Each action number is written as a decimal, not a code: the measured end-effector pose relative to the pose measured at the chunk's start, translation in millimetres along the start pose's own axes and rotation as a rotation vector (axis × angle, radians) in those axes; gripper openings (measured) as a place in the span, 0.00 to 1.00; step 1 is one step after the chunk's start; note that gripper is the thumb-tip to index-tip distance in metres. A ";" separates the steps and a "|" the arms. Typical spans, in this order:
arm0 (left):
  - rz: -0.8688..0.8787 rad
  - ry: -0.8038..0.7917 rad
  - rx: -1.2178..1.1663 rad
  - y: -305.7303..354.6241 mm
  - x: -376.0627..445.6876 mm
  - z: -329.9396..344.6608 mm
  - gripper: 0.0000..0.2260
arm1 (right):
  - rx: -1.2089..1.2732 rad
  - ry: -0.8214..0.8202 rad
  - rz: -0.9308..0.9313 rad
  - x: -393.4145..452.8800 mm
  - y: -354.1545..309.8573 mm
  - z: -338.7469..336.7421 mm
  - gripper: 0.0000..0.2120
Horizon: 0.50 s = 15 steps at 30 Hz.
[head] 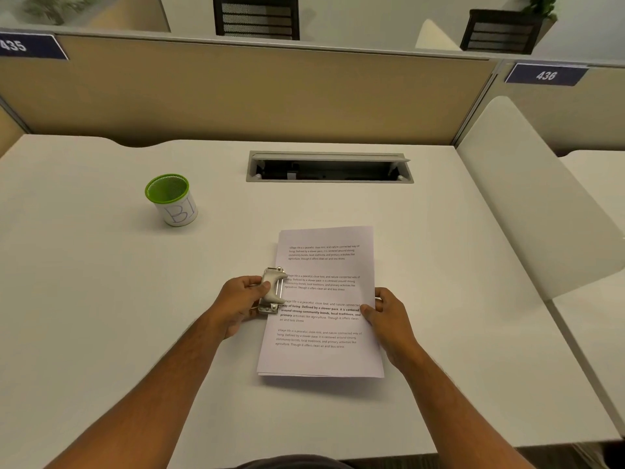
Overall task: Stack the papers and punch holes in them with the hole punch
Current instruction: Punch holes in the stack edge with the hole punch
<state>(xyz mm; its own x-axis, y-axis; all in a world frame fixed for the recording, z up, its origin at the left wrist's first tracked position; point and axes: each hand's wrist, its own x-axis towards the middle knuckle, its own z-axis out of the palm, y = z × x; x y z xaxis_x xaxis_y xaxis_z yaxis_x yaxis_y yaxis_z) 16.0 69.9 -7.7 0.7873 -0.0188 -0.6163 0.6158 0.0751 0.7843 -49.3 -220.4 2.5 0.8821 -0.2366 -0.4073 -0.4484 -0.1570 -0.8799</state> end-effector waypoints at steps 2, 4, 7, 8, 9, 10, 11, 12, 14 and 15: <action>0.002 -0.011 0.002 -0.2 0.0 0.2 0.12 | 0.010 0.009 -0.006 0.1 0.1 -0.7 0.12; 0.003 -0.024 0.003 -0.6 -0.7 0.8 0.11 | 0.012 0.012 -0.010 -0.4 -0.1 -0.8 0.12; 0.005 -0.031 0.003 -1.0 -1.8 1.3 0.11 | 0.004 0.009 -0.014 -1.6 -0.4 -0.2 0.12; 0.007 -0.032 0.002 -0.9 -2.1 1.2 0.11 | -0.001 0.008 -0.015 -2.0 -0.6 0.0 0.12; 0.010 -0.029 0.000 -0.7 -2.6 1.1 0.10 | -0.002 0.008 -0.014 -2.2 -0.7 0.2 0.12; 0.015 -0.023 -0.002 -0.5 -3.0 0.8 0.09 | -0.001 0.006 -0.011 -2.2 -0.8 0.3 0.12; 0.021 -0.014 -0.008 -0.4 -3.1 0.4 0.09 | 0.001 0.005 -0.008 -2.2 -0.9 0.4 0.12; 0.027 -0.004 -0.015 -0.6 -2.9 0.2 0.08 | 0.004 0.004 -0.006 -2.3 -1.1 0.4 0.12; 0.038 0.015 -0.021 -0.8 -2.0 0.0 0.08 | 0.014 0.005 -0.006 -2.1 -1.4 0.0 0.12; 0.042 0.026 -0.020 -1.0 -1.2 -0.2 0.08 | 0.016 0.006 -0.008 -2.1 -1.7 0.1 0.12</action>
<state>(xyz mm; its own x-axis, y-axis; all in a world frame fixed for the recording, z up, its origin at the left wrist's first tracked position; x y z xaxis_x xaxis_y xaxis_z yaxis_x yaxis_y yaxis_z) 14.3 70.0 -7.7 0.8109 0.0111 -0.5850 0.5816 0.0954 0.8079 -50.4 -219.6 4.8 0.8848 -0.2411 -0.3988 -0.4390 -0.1436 -0.8870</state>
